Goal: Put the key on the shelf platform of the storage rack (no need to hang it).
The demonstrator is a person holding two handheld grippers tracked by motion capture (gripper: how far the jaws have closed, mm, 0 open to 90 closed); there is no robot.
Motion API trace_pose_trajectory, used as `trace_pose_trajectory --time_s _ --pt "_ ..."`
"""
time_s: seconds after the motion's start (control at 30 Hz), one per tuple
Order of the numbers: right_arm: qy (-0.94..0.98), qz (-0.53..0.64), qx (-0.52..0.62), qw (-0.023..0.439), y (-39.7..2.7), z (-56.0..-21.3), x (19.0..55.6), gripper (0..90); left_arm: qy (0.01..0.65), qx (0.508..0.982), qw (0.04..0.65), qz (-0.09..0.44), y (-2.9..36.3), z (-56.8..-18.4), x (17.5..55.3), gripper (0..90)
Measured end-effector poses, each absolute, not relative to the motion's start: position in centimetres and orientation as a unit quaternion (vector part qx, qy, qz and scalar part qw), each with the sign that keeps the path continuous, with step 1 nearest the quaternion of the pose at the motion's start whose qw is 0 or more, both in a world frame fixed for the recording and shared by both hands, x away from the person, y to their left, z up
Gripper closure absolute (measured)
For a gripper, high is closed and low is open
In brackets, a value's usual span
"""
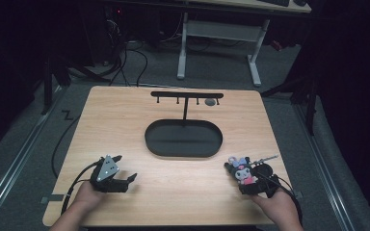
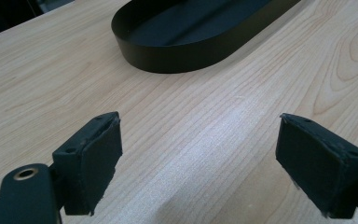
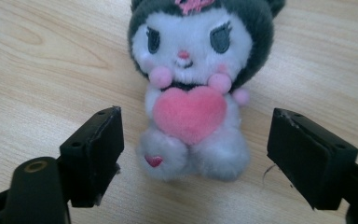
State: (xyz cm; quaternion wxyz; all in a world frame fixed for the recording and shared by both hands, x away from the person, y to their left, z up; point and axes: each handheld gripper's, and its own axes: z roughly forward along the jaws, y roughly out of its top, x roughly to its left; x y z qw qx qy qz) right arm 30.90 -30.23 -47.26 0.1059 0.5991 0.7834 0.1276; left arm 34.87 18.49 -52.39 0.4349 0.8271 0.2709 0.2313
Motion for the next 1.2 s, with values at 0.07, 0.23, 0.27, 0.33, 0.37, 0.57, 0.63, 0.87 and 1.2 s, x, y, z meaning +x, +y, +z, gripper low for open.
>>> trace_pose_trajectory --time_s 0.07,0.23,0.27,0.33,0.37,0.57,0.63,0.87,1.2 --pt "0.785 0.124 0.597 0.105 -30.2 -47.5 30.9 22.8 0.271 0.827 0.435 0.231 18.5 -52.4 34.9 15.3" --pt "0.790 0.118 0.593 0.104 -30.1 -48.0 30.8 26.3 0.271 0.827 0.435 0.231 18.5 -52.4 34.9 15.4" --pt "0.790 0.120 0.592 0.103 -30.1 -48.1 30.8 26.8 0.271 0.827 0.435 0.231 18.5 -52.4 34.9 15.4" --pt "0.790 0.120 0.593 0.102 -30.0 -48.3 30.8 28.1 0.271 0.827 0.435 0.231 18.5 -52.4 34.9 15.4" --pt "0.790 0.120 0.593 0.101 -30.0 -48.3 30.8 28.5 0.271 0.827 0.435 0.231 18.5 -52.4 34.9 15.4" --pt "0.790 0.120 0.593 0.098 -30.0 -48.7 30.8 34.1 0.271 0.827 0.434 0.231 18.5 -52.4 34.9 15.4" --pt "0.789 0.123 0.593 0.101 -30.0 -48.7 30.8 39.2 0.271 0.827 0.435 0.231 18.5 -52.4 34.9 15.4" --pt "0.787 0.128 0.595 0.101 -30.1 -48.7 30.7 45.7 0.271 0.827 0.434 0.231 18.5 -52.4 34.9 15.4" --pt "0.788 0.139 0.587 0.120 -29.6 -47.4 30.8 48.5 0.272 0.827 0.434 0.231 18.5 -52.4 34.9 15.4"
